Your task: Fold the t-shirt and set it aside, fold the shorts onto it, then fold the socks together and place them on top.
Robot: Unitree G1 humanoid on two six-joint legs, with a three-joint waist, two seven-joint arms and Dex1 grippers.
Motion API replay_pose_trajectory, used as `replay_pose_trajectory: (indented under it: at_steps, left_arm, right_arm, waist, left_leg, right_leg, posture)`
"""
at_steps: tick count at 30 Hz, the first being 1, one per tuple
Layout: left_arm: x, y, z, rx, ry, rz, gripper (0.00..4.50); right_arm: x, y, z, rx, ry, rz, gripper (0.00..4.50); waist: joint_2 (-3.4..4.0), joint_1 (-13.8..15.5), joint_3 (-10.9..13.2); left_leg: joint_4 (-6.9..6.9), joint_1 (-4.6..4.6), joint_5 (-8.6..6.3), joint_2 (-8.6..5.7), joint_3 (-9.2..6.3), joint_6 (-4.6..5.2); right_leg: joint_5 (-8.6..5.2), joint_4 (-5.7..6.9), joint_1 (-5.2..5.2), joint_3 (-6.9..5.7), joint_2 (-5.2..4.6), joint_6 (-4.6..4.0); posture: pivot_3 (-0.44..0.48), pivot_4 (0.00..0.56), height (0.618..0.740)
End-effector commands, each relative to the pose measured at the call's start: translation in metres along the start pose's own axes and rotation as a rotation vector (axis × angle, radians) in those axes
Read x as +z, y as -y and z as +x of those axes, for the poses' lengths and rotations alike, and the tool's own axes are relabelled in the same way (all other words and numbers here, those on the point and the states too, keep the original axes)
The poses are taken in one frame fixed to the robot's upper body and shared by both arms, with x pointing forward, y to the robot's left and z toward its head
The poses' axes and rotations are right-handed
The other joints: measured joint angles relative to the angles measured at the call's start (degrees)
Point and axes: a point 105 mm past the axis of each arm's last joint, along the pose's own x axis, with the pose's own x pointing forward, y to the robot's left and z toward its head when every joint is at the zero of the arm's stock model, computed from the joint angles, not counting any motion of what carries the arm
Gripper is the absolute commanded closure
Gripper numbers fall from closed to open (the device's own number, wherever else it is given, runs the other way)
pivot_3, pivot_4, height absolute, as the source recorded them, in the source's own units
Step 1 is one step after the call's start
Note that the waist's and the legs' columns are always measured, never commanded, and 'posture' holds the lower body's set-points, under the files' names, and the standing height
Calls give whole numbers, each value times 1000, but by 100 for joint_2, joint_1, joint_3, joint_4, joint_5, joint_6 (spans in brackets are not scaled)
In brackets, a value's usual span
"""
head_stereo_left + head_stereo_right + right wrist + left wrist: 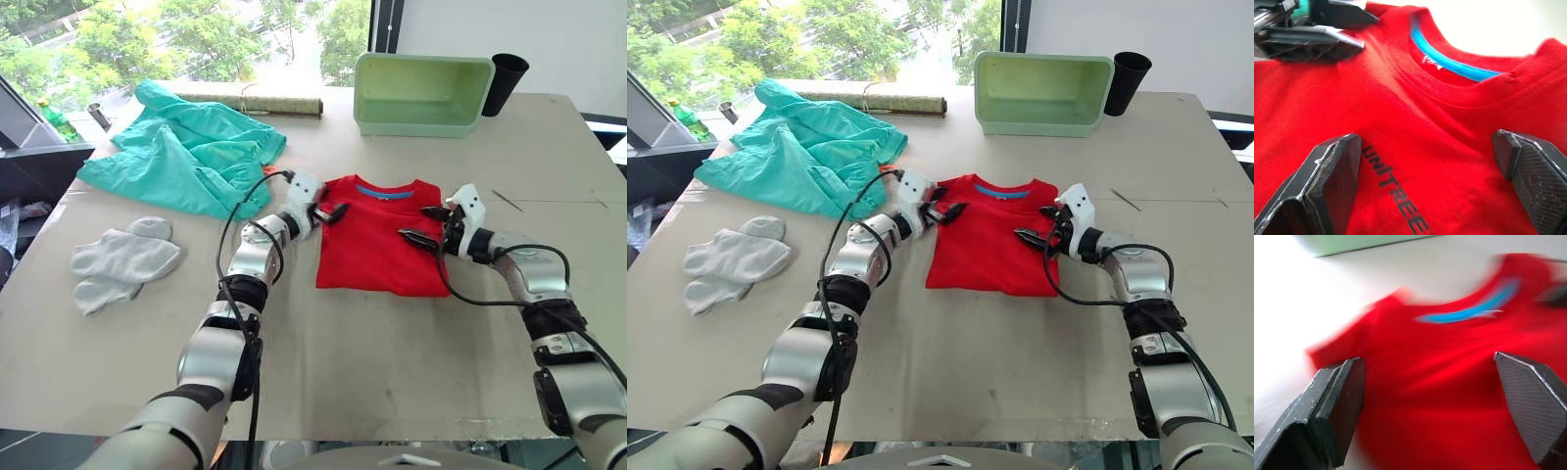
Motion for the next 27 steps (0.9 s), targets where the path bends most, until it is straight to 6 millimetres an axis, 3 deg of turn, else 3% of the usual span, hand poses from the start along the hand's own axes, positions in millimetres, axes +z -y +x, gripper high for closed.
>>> replay_pose_trajectory:
  at_steps: [1,6,11,15,19,22,27]
  left_arm:
    - [11,-37,-8,227,53,-137,16]
    - [27,-27,-8,172,111,-139,16]
    - [62,-4,-17,10,226,-77,16]
    - [84,17,-34,-139,270,6,16]
    - [97,42,-60,-337,255,130,16]
    - [97,58,-86,-514,167,245,16]
    - [106,51,-129,-664,-6,425,16]
  right_arm:
    - [-16,1,-10,-32,-59,25,0]
    - [0,-7,-12,4,-9,-13,0]
    - [47,-17,-24,72,160,-13,0]
    - [65,-9,-37,17,192,34,0]
    - [62,0,-45,-65,160,150,0]
    - [37,5,-50,-142,-4,209,0]
    - [14,-8,-41,-148,-102,273,0]
  waist:
    - [0,-7,0]
    - [0,15,-1]
    - [3,-3,2]
    - [4,-4,3]
    - [4,-15,2]
    - [6,-15,3]
    - [11,-17,3]
  left_leg:
    - [-1,1,0,0,0,0]
    - [-1,-2,0,-4,3,0]
    - [-5,-5,0,-2,3,-1]
    - [-5,-7,0,-1,3,-1]
    - [-7,-5,0,0,3,-1]
    - [-11,-5,0,1,3,-2]
    - [-16,-3,0,0,2,-2]
  right_leg:
    - [0,1,0,1,0,0]
    - [0,-2,1,-6,0,0]
    - [0,-3,-4,-5,2,0]
    - [0,-3,-6,-5,1,-1]
    - [0,-2,-6,-3,2,-1]
    - [0,-2,-6,-1,1,-2]
    - [-1,-5,-8,-1,1,-3]
  posture:
    - [0,150,740]
    - [0,150,740]
    - [0,150,740]
    - [0,150,740]
    - [0,150,740]
    - [0,150,740]
    - [0,150,740]
